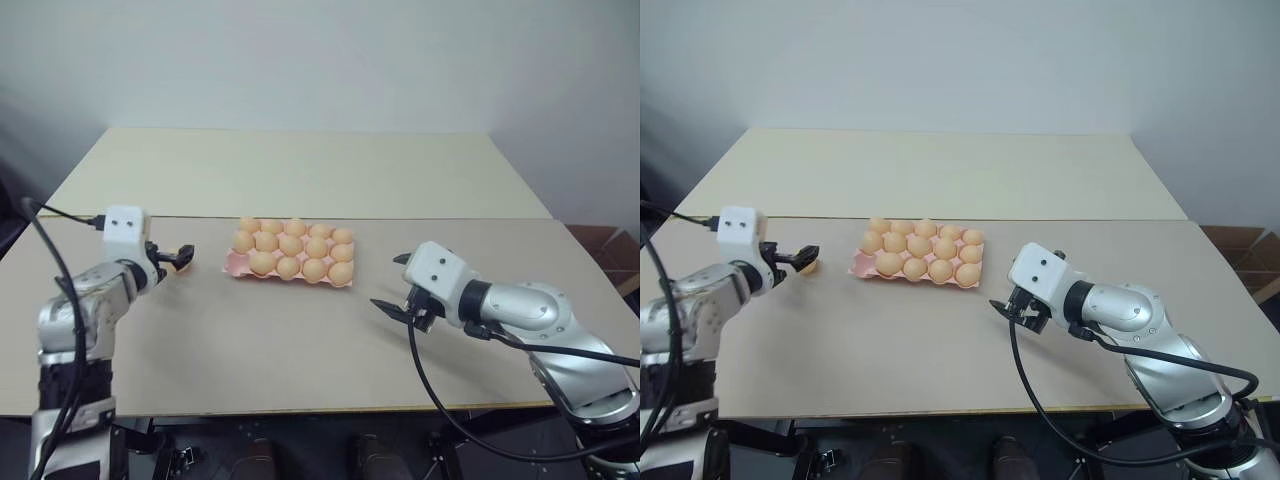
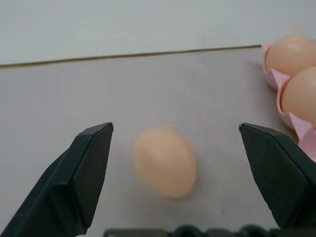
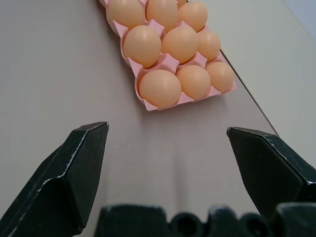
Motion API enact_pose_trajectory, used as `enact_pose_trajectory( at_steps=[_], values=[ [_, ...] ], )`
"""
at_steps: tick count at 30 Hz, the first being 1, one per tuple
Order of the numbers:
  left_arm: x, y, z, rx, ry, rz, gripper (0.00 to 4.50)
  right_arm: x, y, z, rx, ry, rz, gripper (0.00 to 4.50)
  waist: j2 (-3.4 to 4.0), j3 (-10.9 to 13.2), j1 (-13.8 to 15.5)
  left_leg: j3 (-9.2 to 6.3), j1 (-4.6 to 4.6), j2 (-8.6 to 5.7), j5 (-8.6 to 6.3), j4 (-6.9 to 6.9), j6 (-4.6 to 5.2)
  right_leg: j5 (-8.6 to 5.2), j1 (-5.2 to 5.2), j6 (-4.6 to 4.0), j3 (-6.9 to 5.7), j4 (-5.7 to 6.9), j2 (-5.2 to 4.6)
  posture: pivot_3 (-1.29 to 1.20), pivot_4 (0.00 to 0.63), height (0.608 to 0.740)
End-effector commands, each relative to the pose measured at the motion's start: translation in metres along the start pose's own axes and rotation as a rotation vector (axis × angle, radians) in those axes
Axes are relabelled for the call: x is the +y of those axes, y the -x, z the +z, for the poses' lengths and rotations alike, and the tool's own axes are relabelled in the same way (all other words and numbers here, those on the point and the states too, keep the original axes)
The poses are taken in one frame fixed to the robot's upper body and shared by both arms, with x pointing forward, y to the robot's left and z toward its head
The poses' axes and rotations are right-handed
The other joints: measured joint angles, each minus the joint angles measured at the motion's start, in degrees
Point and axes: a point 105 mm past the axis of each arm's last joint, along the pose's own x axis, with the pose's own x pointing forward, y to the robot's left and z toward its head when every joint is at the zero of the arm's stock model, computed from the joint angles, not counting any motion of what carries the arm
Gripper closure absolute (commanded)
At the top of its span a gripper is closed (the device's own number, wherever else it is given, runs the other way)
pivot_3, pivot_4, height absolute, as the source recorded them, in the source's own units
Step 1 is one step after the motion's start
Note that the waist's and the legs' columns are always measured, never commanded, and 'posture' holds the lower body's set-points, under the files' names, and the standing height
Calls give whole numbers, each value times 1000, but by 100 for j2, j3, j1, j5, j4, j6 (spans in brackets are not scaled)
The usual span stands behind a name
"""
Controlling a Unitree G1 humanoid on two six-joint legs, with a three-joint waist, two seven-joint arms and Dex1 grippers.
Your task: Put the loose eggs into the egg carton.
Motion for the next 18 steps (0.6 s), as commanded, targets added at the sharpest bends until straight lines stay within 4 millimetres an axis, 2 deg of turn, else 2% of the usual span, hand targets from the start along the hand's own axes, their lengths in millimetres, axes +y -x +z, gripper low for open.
enact_pose_trajectory(
  at_steps=[1, 6, 12, 16, 18],
  values=[
    [-1, -15, 2, -17, -24, 6, 67, -6, 10, 7, -14, 23, -54, 0, -1, 0, 1, 0, 1, 0, 0, 0, 0, 0, 1, 0, 0, 1, 0, 0, 150, 740],
    [-3, -27, -5, 10, 20, 16, 67, -5, 14, 5, 0, 14, -70, 0, -1, -1, -14, 0, 0, 1, 0, 0, 0, 1, 0, 2, 1, 0, 1, 0, 150, 740],
    [1, -27, -15, 66, -1, 39, 67, -2, 16, 3, 11, 6, -78, 0, -1, -1, -10, 0, 0, 1, 0, 0, 0, 2, 0, 4, 0, 1, 0, 0, 150, 740],
    [2, -25, -18, 92, 27, 31, 943, -2, 15, 3, 10, 5, -77, 0, -1, -1, -13, 0, 0, 0, 0, 0, 0, 2, 0, 4, 0, 1, 0, 0, 150, 740],
    [1, -24, -18, 98, 36, 16, 1652, -2, 14, 3, 8, 3, -76, 0, -2, -1, -12, 0, 0, 1, 0, 0, 0, 2, 0, 4, 0, 1, 0, 0, 150, 740]
  ],
)
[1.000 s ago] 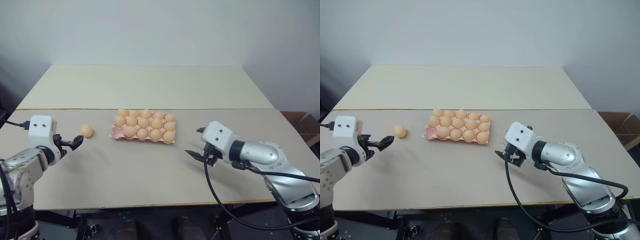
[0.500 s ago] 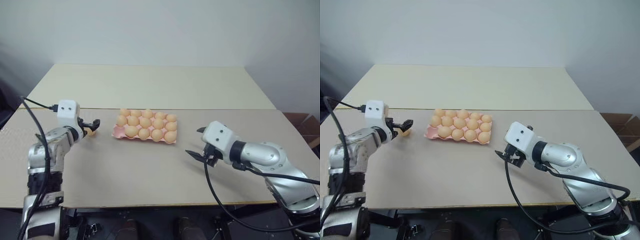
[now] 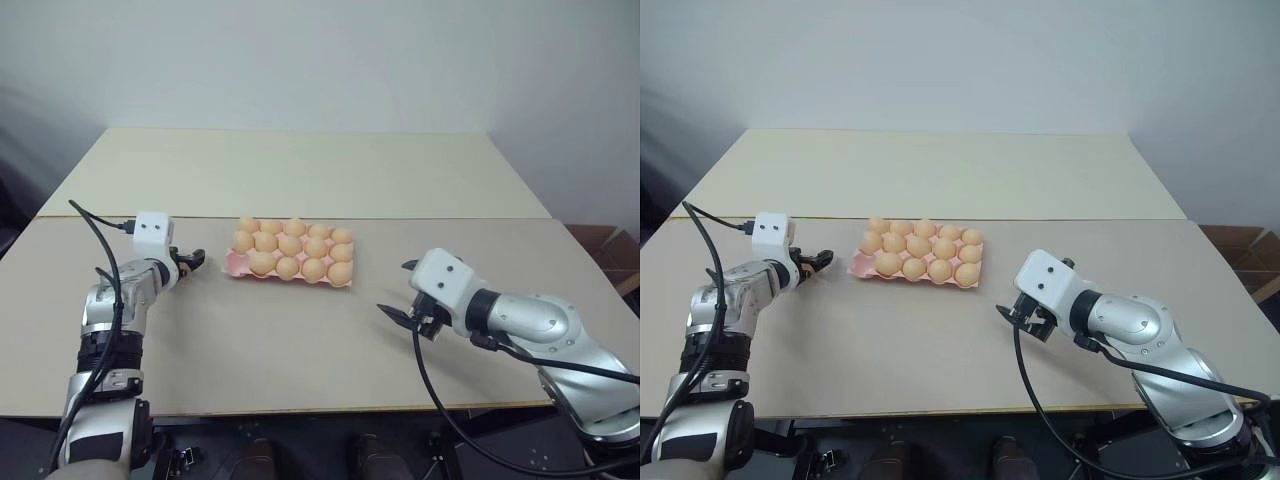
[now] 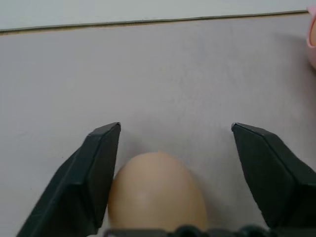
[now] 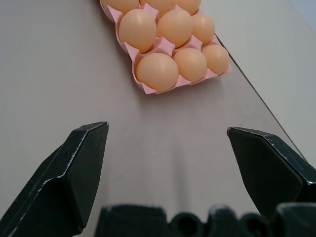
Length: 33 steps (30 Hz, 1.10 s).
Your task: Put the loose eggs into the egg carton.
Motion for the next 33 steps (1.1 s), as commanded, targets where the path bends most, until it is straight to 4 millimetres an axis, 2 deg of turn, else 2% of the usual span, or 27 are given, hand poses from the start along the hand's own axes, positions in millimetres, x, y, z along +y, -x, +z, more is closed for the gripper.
enact_pose_trajectory(
  at_steps=[1, 4, 6, 9, 15, 22, 27, 33],
  values=[
    [4, 6, 12, -29, -3, -2, 1993, -6, 5, 9, -28, 28, -35, 0, 0, 0, 2, 0, 0, 0, 0, 0, 0, 0, 0, 0, 0, 0, 0, 0, 150, 740],
    [9, 7, 5, -9, 3, 18, 2841, -5, 3, 8, -27, 29, -34, 0, 0, 0, 1, 0, 0, 0, 0, 0, 0, 0, 0, 0, 0, 0, 0, 0, 150, 740],
    [11, 9, -1, 6, -3, 27, 3031, -5, 3, 8, -28, 28, -34, 0, 0, 0, -14, 0, 0, 0, 0, 0, 0, 0, 0, 0, 1, 0, 0, 0, 150, 740],
    [11, 13, -5, -2, -17, 28, 3088, -6, 3, 8, -28, 26, -35, 0, 0, 0, -31, 0, 1, 0, 0, 0, 0, 0, 0, 0, 2, 1, 0, 0, 150, 740],
    [4, 17, 6, -62, -40, 13, 3088, -5, 1, 7, -26, 25, -34, 0, 0, 0, -27, 0, 4, 0, 0, 0, 0, 0, 1, 0, 2, 2, 0, 0, 150, 740],
    [-16, 31, 38, -168, -82, -58, 3088, -6, 1, 7, -26, 29, -36, 0, -1, 0, -19, 0, 1, 0, 0, 0, 0, 0, 1, 0, 2, 1, -2, 0, 150, 740],
    [-37, 36, 50, -196, -112, -166, 3088, -6, 0, 8, -29, 30, -41, 0, -1, 0, -18, 0, 1, 0, 0, 0, 0, 0, 1, 0, 2, 1, -1, 0, 150, 740],
    [-73, 29, 56, -232, -144, -309, 3088, -5, -2, 7, -29, 30, -52, 0, -1, 0, -6, 0, 1, -1, 0, 0, 0, 0, 1, 0, 2, 1, -1, 0, 150, 740]
  ],
)
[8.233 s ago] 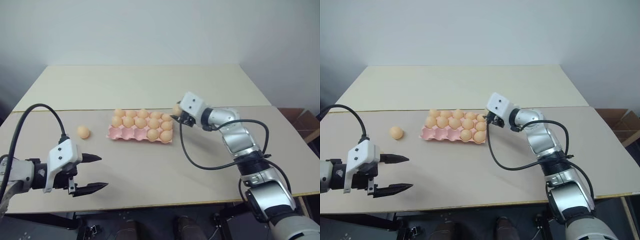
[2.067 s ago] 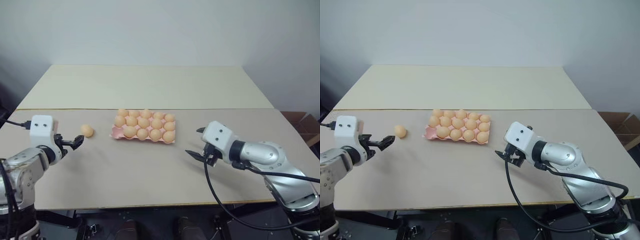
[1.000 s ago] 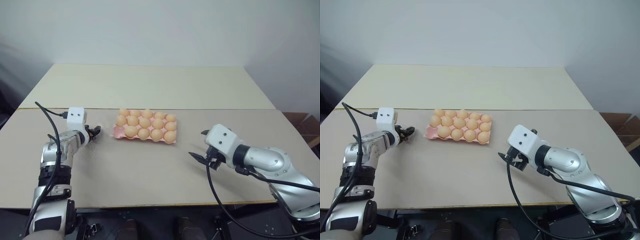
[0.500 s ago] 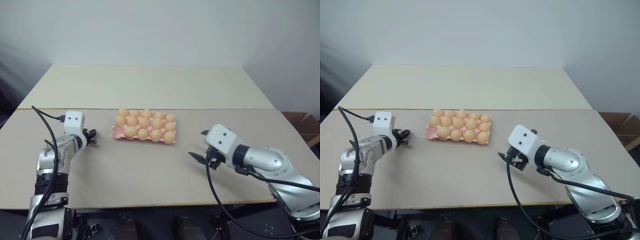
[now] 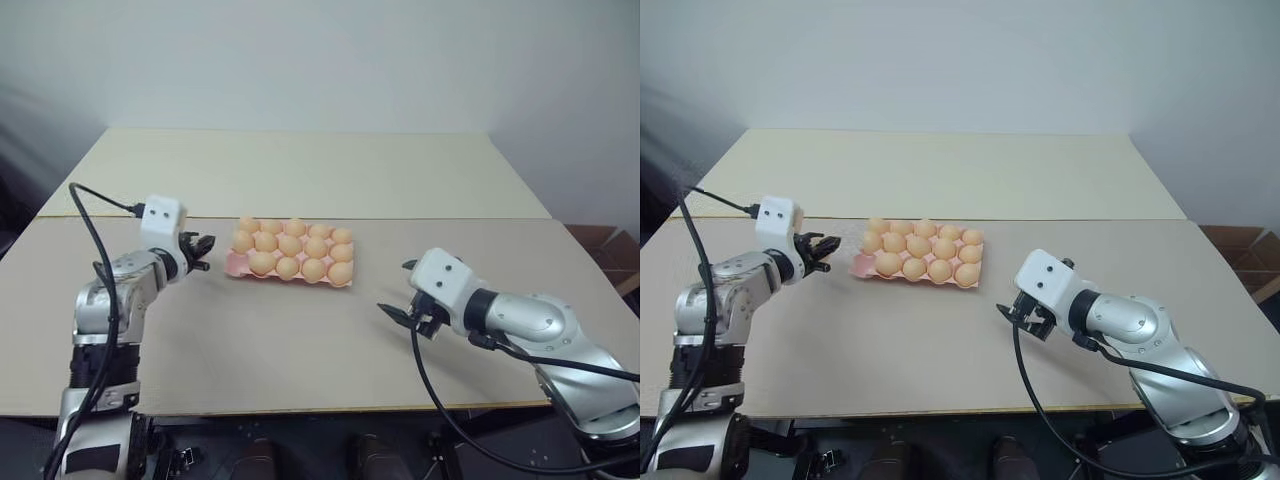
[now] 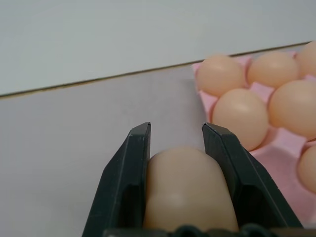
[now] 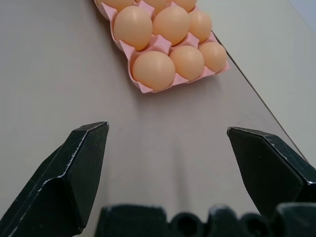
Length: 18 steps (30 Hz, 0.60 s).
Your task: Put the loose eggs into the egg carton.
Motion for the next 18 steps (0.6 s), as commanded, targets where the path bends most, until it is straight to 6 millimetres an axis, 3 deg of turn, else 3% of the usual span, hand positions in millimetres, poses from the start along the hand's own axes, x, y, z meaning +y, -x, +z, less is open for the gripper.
enact_pose_trajectory(
  at_steps=[1, 6, 12, 18],
  values=[
    [-20, -6, 14, -56, -60, -91, 3088, -4, 2, 9, -35, 39, -35, 0, 0, 0, 3, 0, 0, -1, 0, 0, 0, 0, 0, 0, 0, -1, 0, 0, 150, 740],
    [-37, -16, 13, -54, -110, -161, 3088, -3, 4, 7, -25, 41, -52, 0, 0, 0, -9, 0, 1, -1, 0, 0, 0, 0, 0, 0, 2, 0, 1, 0, 150, 740],
    [-41, -21, 10, -58, -165, -184, 3088, -2, 7, 6, -18, 37, -66, 0, 0, 0, -5, 0, 0, -1, 0, 0, 0, 0, 0, 0, 2, -1, 1, 0, 150, 740],
    [-38, -23, 15, -100, -197, -163, 1098, -2, 7, 4, -11, 38, -67, 0, 0, 0, -5, -1, 0, 0, 0, 0, 0, 0, 0, 0, 2, -1, 1, 0, 150, 740]
  ],
)
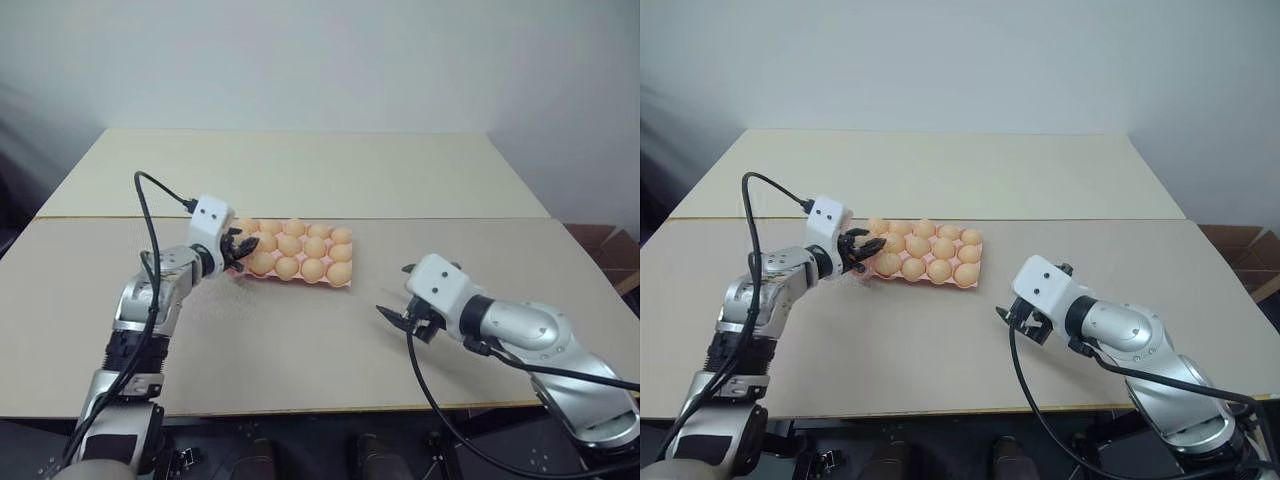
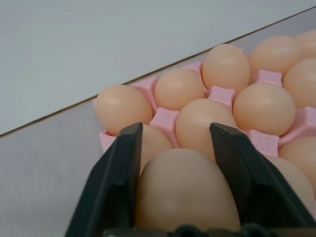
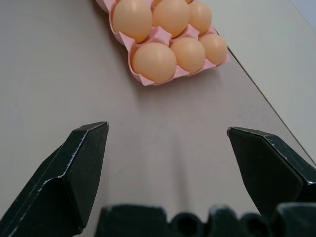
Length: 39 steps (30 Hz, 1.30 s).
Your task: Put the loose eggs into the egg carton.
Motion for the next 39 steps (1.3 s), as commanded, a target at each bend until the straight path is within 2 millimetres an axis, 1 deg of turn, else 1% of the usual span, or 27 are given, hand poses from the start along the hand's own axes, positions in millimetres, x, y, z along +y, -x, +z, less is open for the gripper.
enact_pose_trajectory(
  at_steps=[1, 3, 5, 8, 12, 15, 17, 18, 20, 22, 24, 27, 29, 31, 34, 39],
  values=[
    [1, 2, 19, -69, -54, 2, 822, -8, 7, 9, -26, 40, -48, 0, 0, 0, 1, 0, 0, 0, 0, 0, 0, 0, 0, 0, 0, 0, 0, 0, 150, 740],
    [2, 3, 19, -78, -57, 7, 125, -8, 7, 9, -26, 41, -44, 0, 0, 0, 2, 0, 0, 0, 0, 0, 0, 0, 0, 0, 0, -1, 0, 0, 150, 740],
    [1, 6, 21, -95, -62, 3, 54, -8, 7, 9, -26, 43, -41, 0, 0, 0, 2, 0, -1, 0, 0, 0, 0, 0, 0, 0, 0, 0, 0, 0, 150, 740],
    [-2, 17, 24, -119, -42, -30, 54, -8, 6, 9, -26, 47, -35, 0, 0, 0, -14, 0, 0, 0, 0, 0, 0, 0, 0, 0, 0, 0, 0, 0, 150, 740],
    [-5, 53, 30, -185, -26, -128, 54, -9, 6, 9, -23, 42, -37, 0, 0, 0, -95, 0, -1, 3, 0, 0, 0, 0, -2, 0, 1, 1, 1, 0, 150, 740],
    [-10, 89, 18, -171, -21, -254, 54, -9, 7, 8, -21, 40, -37, 0, 1, 0, -130, 0, 3, 7, 0, 0, 0, -1, -4, 0, 2, 3, 3, 0, 150, 740],
    [-12, 107, 11, -143, -29, -297, 54, -10, 8, 7, -20, 41, -35, 0, 1, 0, -114, 1, 6, 8, 0, 0, 0, -2, -4, -1, 3, 5, 2, 0, 150, 740],
    [-12, 112, 10, -135, -33, -306, 54, -11, 8, 7, -20, 42, -35, 0, 1, 0, -99, 1, 7, 7, 0, 0, 0, -3, -4, -1, 2, 5, 1, 0, 150, 740],
    [-15, 132, 3, -104, -61, -361, 54, -14, 12, 8, -31, 45, -32, 0, 1, 0, -65, 1, 6, 6, 0, 0, -1, -16, -2, -22, -3, 3, -2, 0, 150, 740],
    [-15, 147, -3, -61, -63, -388, 54, -18, 18, 13, -65, 30, -20, 0, 1, 0, -46, 2, 4, 5, -1, 0, -1, -24, -2, -33, -3, -1, -5, 0, 150, 740],
    [-16, 158, -5, -39, -72, -410, 54, -18, 27, 19, -105, 22, 25, 0, 1, 0, -26, 3, -1, 3, -1, 0, -1, -25, -5, -32, -2, -6, -8, 0, 150, 740],
    [-20, 174, -9, 4, -54, -470, 54, -9, 50, 28, -173, 15, 179, 0, 1, 0, 2, 3, 0, 4, -1, 0, -1, -25, -3, -32, -3, -9, -8, 0, 150, 740],
    [-20, 181, -12, 38, -56, -471, 54, -3, 64, 33, -194, 9, 264, 0, 3, 1, 10, 3, 2, 5, -1, -1, -2, -26, -3, -33, -3, -8, -7, 0, 150, 740],
    [-18, 184, -13, 52, -64, -455, 54, -3, 73, 34, -191, -1, 300, 0, 3, 1, 19, 3, 7, 9, -1, -1, -2, -27, -1, -33, -3, -6, -5, 0, 150, 740],
    [-17, 189, -12, 68, -76, -449, 54, -3, 80, 33, -164, 11, 314, 0, 3, 1, 23, 3, 15, 12, -3, -1, -4, -27, 2, -33, -3, -7, -4, 0, 150, 740],
    [-12, 191, -8, 101, -74, -414, 54, -6, 84, 28, -126, 15, 285, 0, 3, 1, 47, 6, 6, 11, -4, -2, -6, -28, -5, -34, -2, -10, -6, 0, 150, 740]
  ],
)
